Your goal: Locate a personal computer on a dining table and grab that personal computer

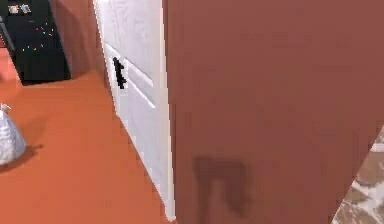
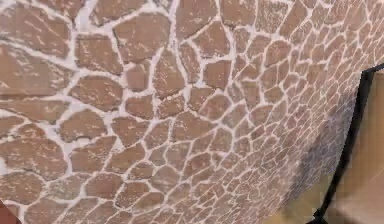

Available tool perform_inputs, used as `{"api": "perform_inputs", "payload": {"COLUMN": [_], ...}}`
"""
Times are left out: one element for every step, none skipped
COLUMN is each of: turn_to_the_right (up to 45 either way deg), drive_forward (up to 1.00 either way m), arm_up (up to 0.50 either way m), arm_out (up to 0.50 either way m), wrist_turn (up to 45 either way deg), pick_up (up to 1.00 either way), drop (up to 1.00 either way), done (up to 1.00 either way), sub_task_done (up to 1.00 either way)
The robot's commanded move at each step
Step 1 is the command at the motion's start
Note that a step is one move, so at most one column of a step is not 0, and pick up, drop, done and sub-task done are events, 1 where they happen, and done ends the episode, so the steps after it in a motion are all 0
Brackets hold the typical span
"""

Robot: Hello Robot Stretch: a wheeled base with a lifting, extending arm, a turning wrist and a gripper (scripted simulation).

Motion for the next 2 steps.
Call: {"api": "perform_inputs", "payload": {"turn_to_the_right": [-45.0,-45.0], "drive_forward": [0.00,0.00], "arm_up": [0.00,0.00], "arm_out": [0.00,0.00], "wrist_turn": [0.0,0.0], "pick_up": [0.00,0.00], "drop": [0.00,0.00], "done": [0.00,0.00], "sub_task_done": [0.00,0.00]}}
